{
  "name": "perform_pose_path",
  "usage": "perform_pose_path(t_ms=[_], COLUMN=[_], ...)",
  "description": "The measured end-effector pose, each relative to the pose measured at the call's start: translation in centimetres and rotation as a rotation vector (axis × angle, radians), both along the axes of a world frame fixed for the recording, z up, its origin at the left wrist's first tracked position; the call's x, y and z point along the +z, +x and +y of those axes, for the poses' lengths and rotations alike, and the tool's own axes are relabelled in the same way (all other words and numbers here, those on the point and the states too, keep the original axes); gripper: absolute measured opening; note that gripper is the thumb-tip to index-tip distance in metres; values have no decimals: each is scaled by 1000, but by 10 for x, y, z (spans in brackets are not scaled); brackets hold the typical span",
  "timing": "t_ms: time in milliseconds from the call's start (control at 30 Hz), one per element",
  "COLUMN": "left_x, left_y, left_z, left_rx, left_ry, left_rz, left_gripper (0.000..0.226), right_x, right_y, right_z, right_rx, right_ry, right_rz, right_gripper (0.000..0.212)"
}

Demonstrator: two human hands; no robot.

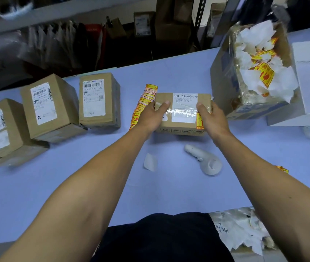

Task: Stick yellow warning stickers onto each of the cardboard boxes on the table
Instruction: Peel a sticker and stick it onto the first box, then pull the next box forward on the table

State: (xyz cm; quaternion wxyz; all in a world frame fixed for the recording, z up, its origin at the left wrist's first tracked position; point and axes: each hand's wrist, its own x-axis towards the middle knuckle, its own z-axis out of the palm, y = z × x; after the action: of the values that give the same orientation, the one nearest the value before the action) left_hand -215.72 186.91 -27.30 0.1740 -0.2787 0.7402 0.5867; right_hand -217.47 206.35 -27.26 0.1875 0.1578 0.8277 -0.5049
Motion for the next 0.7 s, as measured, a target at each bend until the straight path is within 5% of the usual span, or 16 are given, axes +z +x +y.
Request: perform_pose_path(t_ms=[233,467,700], left_x=[37,59,54], left_y=[5,58,87], left_z=[-20,-99,-185], left_rx=[-358,-728,-735], left_ry=[-597,-1107,-1216], left_rz=[210,270,134], left_gripper=[49,66,68], right_x=[35,56,53], right_y=[1,26,47], right_z=[-17,-81,-164], right_rx=[237,505,750], right_ry=[471,587,587], right_rz=[272,429,503], right_gripper=[59,58,54])
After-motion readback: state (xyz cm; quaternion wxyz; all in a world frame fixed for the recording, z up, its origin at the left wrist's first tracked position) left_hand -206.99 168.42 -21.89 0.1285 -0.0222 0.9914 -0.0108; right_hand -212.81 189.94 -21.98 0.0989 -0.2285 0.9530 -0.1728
